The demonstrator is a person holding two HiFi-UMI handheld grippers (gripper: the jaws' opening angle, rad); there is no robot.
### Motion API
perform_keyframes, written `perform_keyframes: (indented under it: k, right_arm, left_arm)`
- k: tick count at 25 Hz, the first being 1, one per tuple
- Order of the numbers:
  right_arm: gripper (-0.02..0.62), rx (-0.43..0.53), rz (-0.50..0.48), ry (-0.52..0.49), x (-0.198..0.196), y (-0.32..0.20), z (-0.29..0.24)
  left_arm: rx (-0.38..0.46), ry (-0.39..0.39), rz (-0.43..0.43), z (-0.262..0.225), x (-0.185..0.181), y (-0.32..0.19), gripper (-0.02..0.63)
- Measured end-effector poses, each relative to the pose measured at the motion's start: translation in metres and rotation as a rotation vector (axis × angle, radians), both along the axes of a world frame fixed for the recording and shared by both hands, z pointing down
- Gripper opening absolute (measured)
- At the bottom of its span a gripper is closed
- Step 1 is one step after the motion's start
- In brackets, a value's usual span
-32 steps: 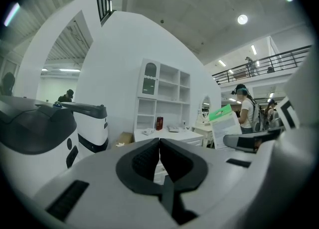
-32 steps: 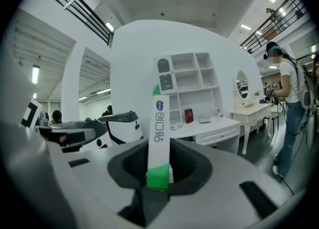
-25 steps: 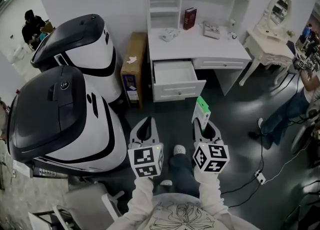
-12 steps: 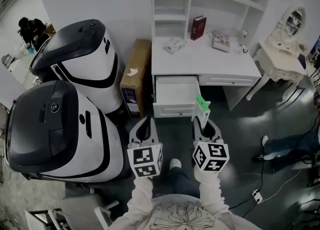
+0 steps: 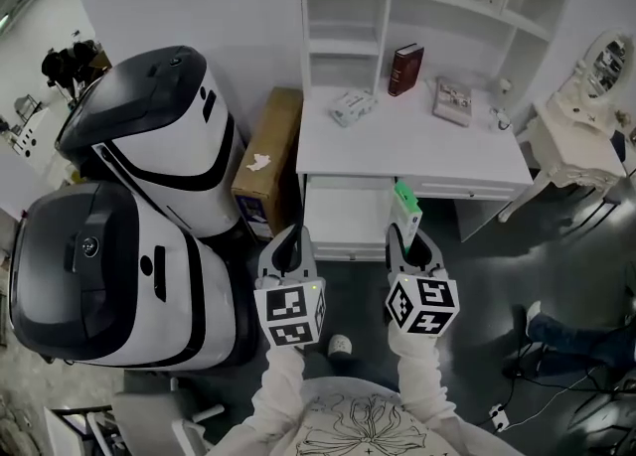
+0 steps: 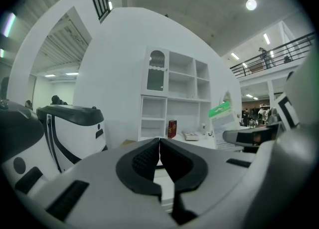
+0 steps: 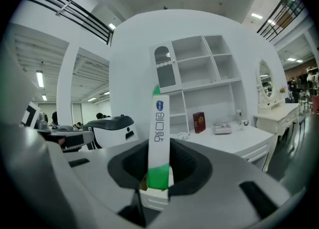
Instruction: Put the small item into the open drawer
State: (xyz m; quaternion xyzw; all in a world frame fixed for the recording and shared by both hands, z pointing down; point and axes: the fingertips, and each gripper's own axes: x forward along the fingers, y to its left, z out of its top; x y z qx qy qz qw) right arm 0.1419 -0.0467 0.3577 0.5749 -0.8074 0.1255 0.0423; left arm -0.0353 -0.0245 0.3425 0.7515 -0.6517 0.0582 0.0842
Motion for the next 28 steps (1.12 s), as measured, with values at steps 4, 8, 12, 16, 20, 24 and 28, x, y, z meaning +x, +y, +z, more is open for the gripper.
perform_keyframes:
  k: [4,8,12,16,20,24,28]
  right_arm:
    - [0.089,-0.017,-0.010,-0.007,0.005,-0.019,0.008]
    - [0.089,-0.033,-0.017,-0.008,0.006,-0.033,0.015]
    - [0.089,-0.050,-0.011,-0.009,0.007,-0.054,0.022]
    - [0.089,-0.062,-0.004,-0.003,0.006,-0.082,0.027]
    - [0.089,-0.067,0.005,-0.004,0.002,-0.113,0.029]
    - [0.089,-0.081,0.015,0.002,-0.005,-0.148,0.035]
    - [0.089,-0.100,0.015,0.009,-0.015,-0.183,0.043]
  left_arm:
    - [-0.013,-0.003,-0.015,0.004,0.003,-0.019,0.006]
    - [-0.031,-0.005,-0.023,0.012,0.003,-0.036,0.006]
    - [-0.050,-0.003,-0.019,0.019,0.003,-0.057,0.006]
    - [-0.055,0.000,-0.006,0.022,0.002,-0.087,0.006]
    - [-0.053,0.001,0.005,0.022,-0.001,-0.119,0.006]
    - [-0.068,0.003,0.022,0.030,-0.007,-0.155,0.006]
    - [-0.084,0.001,0.046,0.038,-0.013,-0.193,0.007]
